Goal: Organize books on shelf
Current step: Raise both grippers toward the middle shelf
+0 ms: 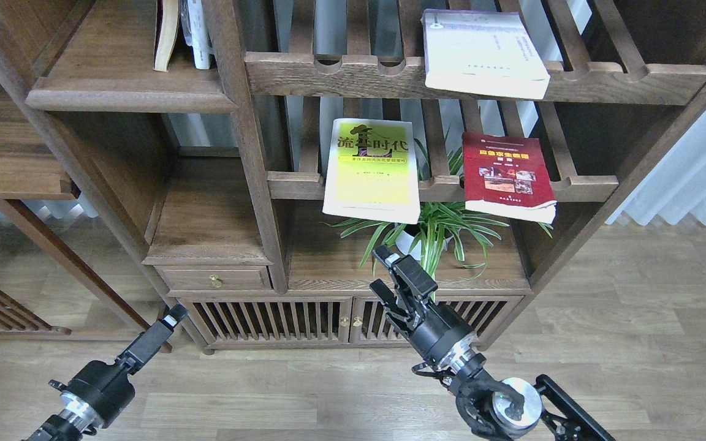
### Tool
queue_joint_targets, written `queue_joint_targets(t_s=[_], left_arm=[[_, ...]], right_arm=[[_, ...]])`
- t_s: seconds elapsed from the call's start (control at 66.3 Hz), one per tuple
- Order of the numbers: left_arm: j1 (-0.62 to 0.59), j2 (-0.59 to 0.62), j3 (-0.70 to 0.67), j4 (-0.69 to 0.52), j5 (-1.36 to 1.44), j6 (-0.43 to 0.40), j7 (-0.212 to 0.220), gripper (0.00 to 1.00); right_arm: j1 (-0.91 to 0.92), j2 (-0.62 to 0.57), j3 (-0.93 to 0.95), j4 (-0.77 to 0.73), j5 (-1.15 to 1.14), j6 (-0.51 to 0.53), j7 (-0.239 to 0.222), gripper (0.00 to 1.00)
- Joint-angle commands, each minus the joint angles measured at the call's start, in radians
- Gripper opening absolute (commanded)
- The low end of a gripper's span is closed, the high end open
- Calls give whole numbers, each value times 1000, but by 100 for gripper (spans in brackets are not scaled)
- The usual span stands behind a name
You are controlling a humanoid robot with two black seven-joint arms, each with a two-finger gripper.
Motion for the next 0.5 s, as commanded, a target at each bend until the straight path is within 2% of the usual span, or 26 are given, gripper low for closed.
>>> queue_joint_targets(t_s=[0.0, 0.256, 0.482], left_arm=[[6, 1, -2, 0, 0, 0, -3, 100], [5, -1, 20, -9, -3, 0, -2, 100], [11, 2, 26, -17, -3, 0, -2, 100]], right_arm=[[-2, 0, -48, -26, -1, 19, 0, 99], [38, 0, -101, -19, -2, 25, -6, 99], [46, -66, -120, 17, 4, 10, -15, 99]])
